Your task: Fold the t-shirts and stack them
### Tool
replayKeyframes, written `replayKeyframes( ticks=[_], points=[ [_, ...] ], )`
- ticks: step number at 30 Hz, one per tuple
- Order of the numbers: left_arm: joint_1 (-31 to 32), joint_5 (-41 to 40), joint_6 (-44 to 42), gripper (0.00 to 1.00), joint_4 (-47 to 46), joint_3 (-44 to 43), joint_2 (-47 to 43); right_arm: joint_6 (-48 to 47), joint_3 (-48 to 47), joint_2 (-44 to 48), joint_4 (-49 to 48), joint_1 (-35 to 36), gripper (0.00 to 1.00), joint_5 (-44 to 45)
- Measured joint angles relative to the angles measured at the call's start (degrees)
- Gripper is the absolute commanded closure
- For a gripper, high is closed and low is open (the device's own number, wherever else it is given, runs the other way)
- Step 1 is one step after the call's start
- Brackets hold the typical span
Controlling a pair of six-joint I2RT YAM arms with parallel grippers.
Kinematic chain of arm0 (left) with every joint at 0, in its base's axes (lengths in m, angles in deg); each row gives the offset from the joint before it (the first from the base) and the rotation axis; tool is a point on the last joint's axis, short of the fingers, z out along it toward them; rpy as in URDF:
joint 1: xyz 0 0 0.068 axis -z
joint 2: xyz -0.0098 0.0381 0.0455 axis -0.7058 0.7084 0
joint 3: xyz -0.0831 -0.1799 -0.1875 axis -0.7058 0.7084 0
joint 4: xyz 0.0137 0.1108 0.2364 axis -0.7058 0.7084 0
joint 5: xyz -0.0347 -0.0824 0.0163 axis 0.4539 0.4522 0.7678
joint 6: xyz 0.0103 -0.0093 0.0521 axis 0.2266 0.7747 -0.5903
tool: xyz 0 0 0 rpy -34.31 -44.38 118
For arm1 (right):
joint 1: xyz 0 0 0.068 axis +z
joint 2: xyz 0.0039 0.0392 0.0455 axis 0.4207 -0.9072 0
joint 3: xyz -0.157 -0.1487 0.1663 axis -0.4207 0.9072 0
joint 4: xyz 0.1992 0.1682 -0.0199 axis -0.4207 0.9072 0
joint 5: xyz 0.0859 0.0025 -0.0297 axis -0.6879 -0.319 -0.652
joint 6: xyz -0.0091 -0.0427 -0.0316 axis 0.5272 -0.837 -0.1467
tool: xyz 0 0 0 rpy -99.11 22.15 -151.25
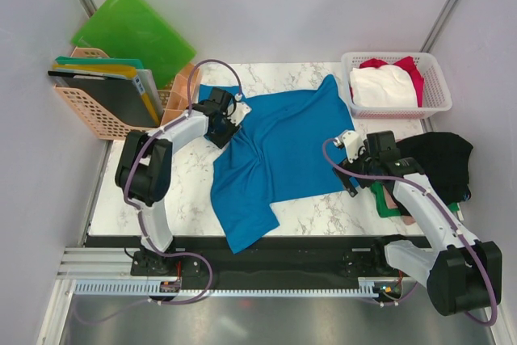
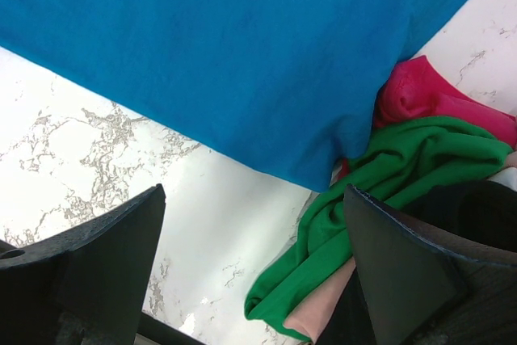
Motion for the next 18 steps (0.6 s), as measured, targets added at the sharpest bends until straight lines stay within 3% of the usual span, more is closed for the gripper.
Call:
replayKeyframes(
  ticks=[15,18],
  points=[
    [0.44,-3.02,0.0,0.59,-3.5,-1.51,5.03,-0.5,0.31,0.0,-0.26,-0.02,0.02,-0.07],
    [0.46,-4.81,0.04,0.94,-6.19,-1.01,5.03,-0.83,0.35,-0.02,-0.24,0.0,0.02,-0.07]
  ],
)
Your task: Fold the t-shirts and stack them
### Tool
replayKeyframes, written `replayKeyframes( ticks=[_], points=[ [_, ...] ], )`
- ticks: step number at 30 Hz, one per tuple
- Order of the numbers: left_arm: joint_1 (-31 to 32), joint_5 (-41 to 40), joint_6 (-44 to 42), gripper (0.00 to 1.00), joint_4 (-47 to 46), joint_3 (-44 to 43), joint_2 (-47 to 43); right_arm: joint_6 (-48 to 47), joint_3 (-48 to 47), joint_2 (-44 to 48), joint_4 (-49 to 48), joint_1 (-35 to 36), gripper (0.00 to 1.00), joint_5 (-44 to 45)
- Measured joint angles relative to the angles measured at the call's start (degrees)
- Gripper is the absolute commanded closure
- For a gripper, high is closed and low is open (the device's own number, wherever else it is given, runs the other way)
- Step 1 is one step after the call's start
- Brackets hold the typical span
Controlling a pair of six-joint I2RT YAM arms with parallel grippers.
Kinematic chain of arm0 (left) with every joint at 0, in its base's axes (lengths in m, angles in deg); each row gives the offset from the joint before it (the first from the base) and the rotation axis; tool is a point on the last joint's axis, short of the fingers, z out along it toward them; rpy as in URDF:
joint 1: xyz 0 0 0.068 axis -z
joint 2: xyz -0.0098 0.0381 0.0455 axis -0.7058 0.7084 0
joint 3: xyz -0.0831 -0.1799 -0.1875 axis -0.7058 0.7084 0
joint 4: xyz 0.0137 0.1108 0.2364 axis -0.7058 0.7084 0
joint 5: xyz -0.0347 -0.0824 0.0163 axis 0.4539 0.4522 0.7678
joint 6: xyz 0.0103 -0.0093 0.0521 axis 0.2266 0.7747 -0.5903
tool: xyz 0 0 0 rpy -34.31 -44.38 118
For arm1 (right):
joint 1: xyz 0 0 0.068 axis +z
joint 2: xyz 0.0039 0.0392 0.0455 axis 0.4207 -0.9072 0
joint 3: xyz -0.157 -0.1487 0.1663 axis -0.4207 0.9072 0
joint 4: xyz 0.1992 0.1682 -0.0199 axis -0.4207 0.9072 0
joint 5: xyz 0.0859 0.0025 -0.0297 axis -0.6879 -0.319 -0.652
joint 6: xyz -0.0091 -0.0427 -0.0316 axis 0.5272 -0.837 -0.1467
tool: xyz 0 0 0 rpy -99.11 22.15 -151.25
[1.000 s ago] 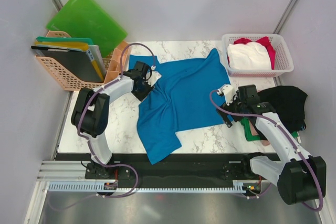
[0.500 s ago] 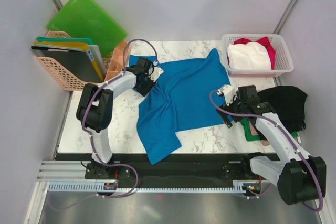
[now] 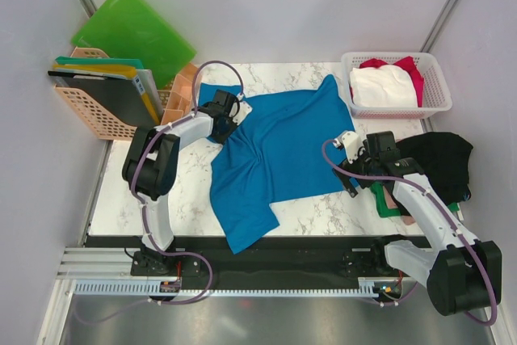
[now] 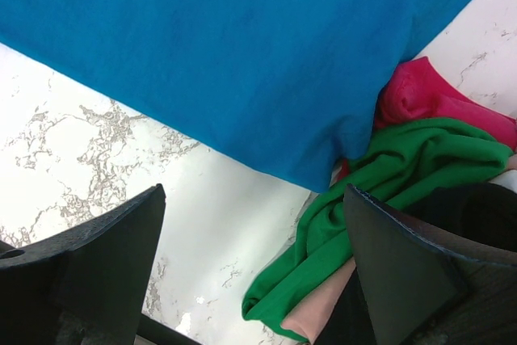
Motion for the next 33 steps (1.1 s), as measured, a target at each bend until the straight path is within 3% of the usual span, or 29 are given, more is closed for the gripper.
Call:
replayKeyframes(
  ticks=[1,19,33],
  points=[
    [0.02,-0.31,-0.07,0.98,-0.59,0.22,0.0,-0.04,0.02,-0.02,0.0,0.0,0.02,-0.02],
    [-0.68,-6.08,-4.81,0.98,-4.42,11.34,-8.55,-0.24,0.09,-0.81,0.0,-0.02,0.02,-0.28],
    [-5.33,-14.01,-9.68,0.98,-6.78,13.35,-9.31,-0.26,0.13,-0.74,0.0,-0.02,0.02,-0.44]
  ],
)
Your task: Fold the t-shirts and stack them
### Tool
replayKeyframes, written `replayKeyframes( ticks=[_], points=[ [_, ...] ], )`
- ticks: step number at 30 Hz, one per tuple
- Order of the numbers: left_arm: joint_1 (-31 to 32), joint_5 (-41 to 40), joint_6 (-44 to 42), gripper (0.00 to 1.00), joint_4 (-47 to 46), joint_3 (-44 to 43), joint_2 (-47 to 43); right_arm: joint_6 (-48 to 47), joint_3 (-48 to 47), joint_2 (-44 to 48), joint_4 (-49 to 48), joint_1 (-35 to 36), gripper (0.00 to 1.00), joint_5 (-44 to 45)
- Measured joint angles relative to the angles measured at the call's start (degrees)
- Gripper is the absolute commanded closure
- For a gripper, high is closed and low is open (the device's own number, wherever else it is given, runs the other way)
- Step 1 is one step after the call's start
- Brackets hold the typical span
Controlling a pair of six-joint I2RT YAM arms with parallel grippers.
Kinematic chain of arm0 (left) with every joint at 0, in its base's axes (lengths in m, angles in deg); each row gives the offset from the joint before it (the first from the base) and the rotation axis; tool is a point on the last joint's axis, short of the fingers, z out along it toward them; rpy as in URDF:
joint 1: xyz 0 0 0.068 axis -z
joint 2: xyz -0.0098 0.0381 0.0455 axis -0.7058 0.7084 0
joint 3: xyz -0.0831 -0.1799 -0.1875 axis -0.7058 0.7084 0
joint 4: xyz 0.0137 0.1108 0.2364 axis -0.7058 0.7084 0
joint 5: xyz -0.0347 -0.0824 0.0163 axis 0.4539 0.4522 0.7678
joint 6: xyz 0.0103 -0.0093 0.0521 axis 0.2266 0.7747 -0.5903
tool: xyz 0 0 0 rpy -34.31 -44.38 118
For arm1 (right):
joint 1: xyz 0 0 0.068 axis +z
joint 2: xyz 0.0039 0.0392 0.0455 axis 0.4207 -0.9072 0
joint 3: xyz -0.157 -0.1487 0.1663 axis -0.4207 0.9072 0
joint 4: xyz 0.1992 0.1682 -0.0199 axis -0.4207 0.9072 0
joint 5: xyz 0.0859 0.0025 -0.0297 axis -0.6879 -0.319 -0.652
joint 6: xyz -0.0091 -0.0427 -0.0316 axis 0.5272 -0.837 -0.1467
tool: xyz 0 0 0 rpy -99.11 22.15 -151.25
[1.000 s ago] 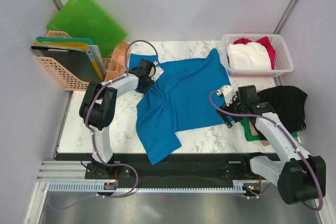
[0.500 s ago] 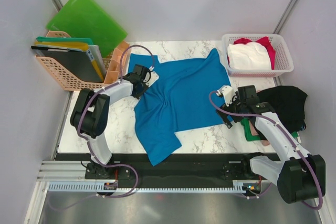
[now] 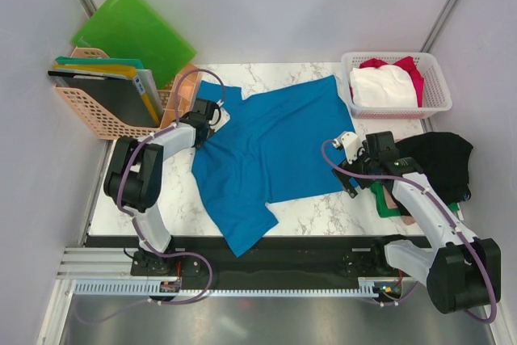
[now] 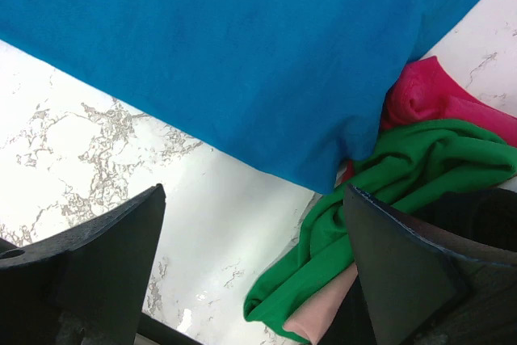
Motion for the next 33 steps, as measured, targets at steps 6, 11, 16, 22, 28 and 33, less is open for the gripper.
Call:
replayKeyframes(
  ticks=[6,11,16,22,28,33],
  points=[
    [-1.14,-3.15,-0.98,0.55,-2.12,0.74,0.0,-0.02,0.11,0.0,0.0,0.02,0.02,0.0],
    [-0.37,-2.38,-1.53,0.33,-2.71,1.22,0.39,-0.02,0.11,0.0,0.0,0.02,0.02,0.0],
    [-0.15,-2.34,-1.73,0.31,-3.76,1.88,0.61,-0.02,0.13,0.22,0.0,0.02,0.02,0.02],
    [-0.15,-1.64,-1.84,0.29,-2.4,5.31,-4.76,-0.02,0.2,0.33,-0.02,0.02,0.02,0.0],
    [-2.64,-5.97,-2.38,0.25,2.78,9.27,-16.59,0.0,0.2,0.33,-0.07,0.02,0.02,0.0],
    [-2.69,-3.04,-2.36,0.22,10.51,11.39,-27.5,0.0,0.2,0.31,-0.24,0.02,0.02,0.0]
  ],
)
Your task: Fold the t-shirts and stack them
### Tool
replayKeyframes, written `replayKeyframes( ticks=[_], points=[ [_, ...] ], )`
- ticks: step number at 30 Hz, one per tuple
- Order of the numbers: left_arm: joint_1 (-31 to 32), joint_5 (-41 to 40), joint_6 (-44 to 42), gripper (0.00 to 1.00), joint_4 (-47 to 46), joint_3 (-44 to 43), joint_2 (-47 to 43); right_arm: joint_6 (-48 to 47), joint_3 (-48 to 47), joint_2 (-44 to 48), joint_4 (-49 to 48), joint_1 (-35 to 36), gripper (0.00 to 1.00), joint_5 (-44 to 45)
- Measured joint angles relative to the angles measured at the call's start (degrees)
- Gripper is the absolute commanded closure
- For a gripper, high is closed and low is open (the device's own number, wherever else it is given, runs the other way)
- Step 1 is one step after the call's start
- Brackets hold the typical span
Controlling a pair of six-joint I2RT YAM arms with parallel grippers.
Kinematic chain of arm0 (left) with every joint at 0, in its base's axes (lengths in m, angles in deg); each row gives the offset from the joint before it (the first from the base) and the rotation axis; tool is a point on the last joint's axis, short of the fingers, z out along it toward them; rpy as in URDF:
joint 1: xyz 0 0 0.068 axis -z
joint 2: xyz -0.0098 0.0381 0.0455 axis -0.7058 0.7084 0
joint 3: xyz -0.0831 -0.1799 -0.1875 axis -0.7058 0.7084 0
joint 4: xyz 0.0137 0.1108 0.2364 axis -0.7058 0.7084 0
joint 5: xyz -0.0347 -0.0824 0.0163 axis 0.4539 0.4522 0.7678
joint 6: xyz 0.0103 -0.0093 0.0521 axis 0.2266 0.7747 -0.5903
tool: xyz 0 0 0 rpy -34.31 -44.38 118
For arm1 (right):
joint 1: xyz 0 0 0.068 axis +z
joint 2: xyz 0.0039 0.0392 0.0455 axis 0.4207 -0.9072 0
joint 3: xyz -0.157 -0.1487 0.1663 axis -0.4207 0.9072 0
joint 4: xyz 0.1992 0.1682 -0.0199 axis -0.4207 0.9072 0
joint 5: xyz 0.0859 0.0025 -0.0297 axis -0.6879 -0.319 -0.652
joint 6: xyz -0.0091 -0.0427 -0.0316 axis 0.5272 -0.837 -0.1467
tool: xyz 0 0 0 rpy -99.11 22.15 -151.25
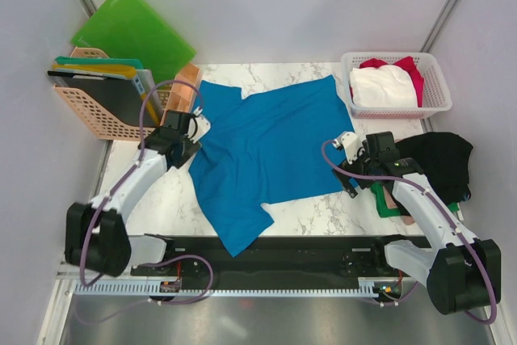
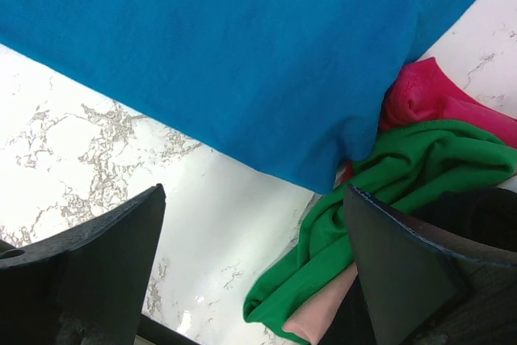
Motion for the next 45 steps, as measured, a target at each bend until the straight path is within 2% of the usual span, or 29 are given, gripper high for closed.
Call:
replayKeyframes(
  ticks=[3,8,14,15,16,22,27,31,40,45],
  points=[
    [2.1,9.88,-0.09,0.21,8.61,0.59,-8.74,0.02,0.02,-0.09,-0.2,0.0,0.02,0.0],
    [15.39,26.1,0.02,0.21,18.56,1.95,-21.09,0.11,0.02,-0.87,-0.96,-0.02,0.02,0.02],
    [23.39,38.69,2.25,0.21,24.9,4.76,-20.74,0.26,0.02,-1.6,-1.53,0.0,0.02,0.22],
    [24.68,39.5,2.51,0.21,25.38,5.11,-19.87,0.26,0.02,-1.6,-1.53,0.0,0.02,0.24],
    [25.7,39.91,2.71,0.16,25.64,5.49,-18.93,0.28,0.02,-1.6,-1.55,0.0,0.02,0.22],
    [34.71,39.52,4.55,0.15,23.76,8.7,-15.47,0.31,0.02,-1.75,-1.97,0.0,0.02,0.26],
    [37.77,39.82,6.23,0.15,19.67,8.76,-10.08,0.55,0.04,-2.6,-2.23,0.0,0.02,0.68],
    [43.19,39.65,6.62,0.16,17.46,8.79,-9.55,0.83,0.04,-2.99,-2.54,-0.02,0.02,1.29],
    [51.95,41.46,6.67,0.15,15.96,11.89,-8.37,1.64,0.04,-4.44,-2.86,0.0,0.02,2.49],
    [55.3,41.48,6.67,0.15,15.93,12.96,-2.64,1.81,0.04,-4.5,-3.3,0.0,0.02,3.04]
  ],
)
